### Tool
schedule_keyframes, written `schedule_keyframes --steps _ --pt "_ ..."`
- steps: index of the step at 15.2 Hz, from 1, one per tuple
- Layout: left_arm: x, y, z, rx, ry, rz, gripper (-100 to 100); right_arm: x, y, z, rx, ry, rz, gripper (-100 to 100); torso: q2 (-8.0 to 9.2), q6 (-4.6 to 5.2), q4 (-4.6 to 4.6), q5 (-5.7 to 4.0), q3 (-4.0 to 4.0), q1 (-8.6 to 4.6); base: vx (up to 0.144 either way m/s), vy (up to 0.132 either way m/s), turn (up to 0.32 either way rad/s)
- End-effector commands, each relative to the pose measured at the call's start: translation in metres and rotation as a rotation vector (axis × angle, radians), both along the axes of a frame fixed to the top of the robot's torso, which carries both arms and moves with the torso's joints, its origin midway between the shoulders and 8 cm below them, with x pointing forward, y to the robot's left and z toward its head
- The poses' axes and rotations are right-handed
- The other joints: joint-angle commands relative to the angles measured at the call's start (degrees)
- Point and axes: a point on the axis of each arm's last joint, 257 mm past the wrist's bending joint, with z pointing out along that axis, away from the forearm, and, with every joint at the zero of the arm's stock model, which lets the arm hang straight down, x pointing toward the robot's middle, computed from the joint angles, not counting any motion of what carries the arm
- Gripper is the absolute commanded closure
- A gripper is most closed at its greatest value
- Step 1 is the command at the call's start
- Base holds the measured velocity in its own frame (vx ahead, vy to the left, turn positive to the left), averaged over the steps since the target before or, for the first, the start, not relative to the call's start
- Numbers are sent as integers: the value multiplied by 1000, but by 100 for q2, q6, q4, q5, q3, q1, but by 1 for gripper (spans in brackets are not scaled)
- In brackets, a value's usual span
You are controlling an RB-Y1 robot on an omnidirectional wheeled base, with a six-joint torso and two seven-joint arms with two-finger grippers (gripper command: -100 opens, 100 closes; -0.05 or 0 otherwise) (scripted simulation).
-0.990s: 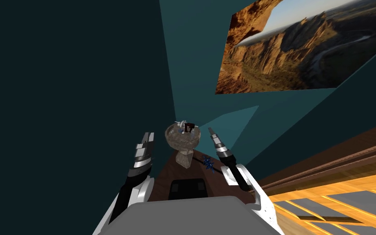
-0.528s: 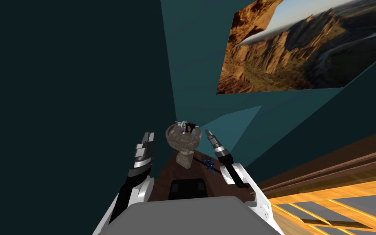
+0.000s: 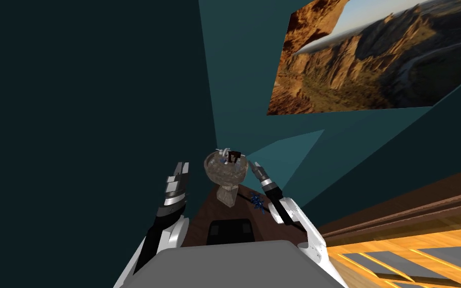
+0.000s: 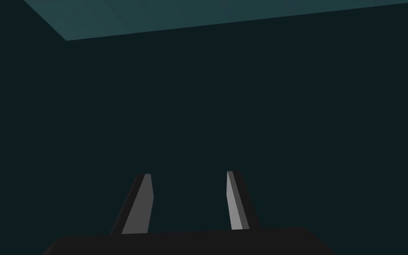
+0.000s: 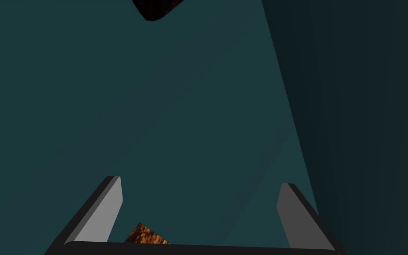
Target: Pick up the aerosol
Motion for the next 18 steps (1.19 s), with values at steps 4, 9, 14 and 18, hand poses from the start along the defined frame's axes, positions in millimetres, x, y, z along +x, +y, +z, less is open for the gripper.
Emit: schedule_keyframes --steps 4,9,14,18 --pt "0 0 0 0 0 0 0 8 2 -21 -159 21 -44 -100 0 0 0 0 0 1 12 19 18" --pt "0 0 0 0 0 0 0 17 1 -43 -318 43 -89 -100 0 1 0 0 0 0 13 19 15" --pt "0 0 0 0 0 0 0 21 1 -54 -447 43 -118 -100 0 0 0 1 0 2 12 20 16" --pt "0 0 0 0 0 0 0 28 -1 -72 -592 57 -159 -100 -1 1 0 1 -1 0 16 20 17"
